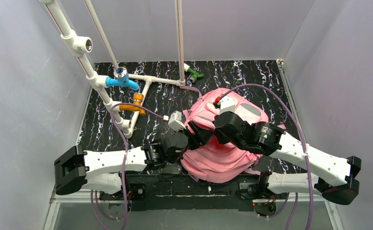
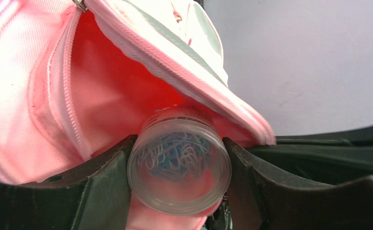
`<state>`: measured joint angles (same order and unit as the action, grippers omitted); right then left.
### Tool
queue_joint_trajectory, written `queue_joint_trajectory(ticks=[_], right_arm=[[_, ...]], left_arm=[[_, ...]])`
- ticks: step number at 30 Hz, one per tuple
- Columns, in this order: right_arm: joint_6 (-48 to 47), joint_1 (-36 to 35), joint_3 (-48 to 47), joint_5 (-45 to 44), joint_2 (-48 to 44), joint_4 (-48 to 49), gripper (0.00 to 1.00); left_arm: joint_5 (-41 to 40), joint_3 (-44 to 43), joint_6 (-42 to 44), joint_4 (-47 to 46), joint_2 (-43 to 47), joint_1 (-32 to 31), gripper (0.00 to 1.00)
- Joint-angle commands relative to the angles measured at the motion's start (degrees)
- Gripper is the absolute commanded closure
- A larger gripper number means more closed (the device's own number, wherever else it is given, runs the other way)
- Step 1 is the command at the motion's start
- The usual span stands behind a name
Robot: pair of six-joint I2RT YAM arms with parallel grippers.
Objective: Pack the student bag
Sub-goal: Place the personal item in the student bag, then pick up the personal item from the center of the board.
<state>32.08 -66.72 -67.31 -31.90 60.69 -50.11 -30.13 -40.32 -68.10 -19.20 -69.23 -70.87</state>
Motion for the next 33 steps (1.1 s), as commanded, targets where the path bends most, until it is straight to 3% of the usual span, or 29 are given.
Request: queue_joint_trajectory(ticks=[1,5,9,13,14,20,25,29,30,32,33], right_arm=[[5.89,-0.34,-6.17,-0.45,-2.17,7.03,0.99],[5.36,-0.21,-6.0,-1.58,-2.0,8.89,0.99],[2.59,1.5,-6.45,-5.7,-1.33,7.63,0.99],[-1.14,8.04,-6.89,-2.69,0.38,5.74,0.99],[-1.79,9.29,-6.57,-2.42,0.68,5.62,0.99],[-5.55,16.0,-4.76,0.73,2.14,6.24,0.99],[-8.88,20.29,-3.83,3.65,2.78,6.35,0.99],[-10.88,20.88,-1.54,3.36,2.25,6.25,0.99],[-11.76,20.93,-0.61,4.08,1.6,6.79,0.99],[-13.91,20.93,0.07,4.76,1.41,6.25,0.99],[-14.36,20.93,0.56,4.98,1.29,6.22,0.99]], left_arm=[[-6.11,-2.29,-1.37,-5.98,-3.2,-0.85,0.58],[-7.92,-4.02,-2.04,-7.03,-8.46,-1.57,0.49],[-6.12,-10.02,4.06,-8.75,-16.46,-1.69,0.3],[-4.36,-14.73,11.45,-8.22,-21.79,-2.65,0.03],[-3.72,-15.16,12.36,-7.65,-22.06,-2.89,0.02],[-2.82,-13.17,11.85,0.88,-16.29,-3.57,0.02],[-2.33,-14.63,15.44,17.48,-8.28,-3.94,0.02],[1.84,-17.41,23.65,31.23,-2.42,-4.0,0.02],[-0.11,-15.52,25.01,35.57,2.09,-4.78,0.02],[-9.54,-1.05,24.27,44.97,21.46,-5.5,0.08],[-11.5,1.14,24.28,50.44,27.05,-5.51,0.08]])
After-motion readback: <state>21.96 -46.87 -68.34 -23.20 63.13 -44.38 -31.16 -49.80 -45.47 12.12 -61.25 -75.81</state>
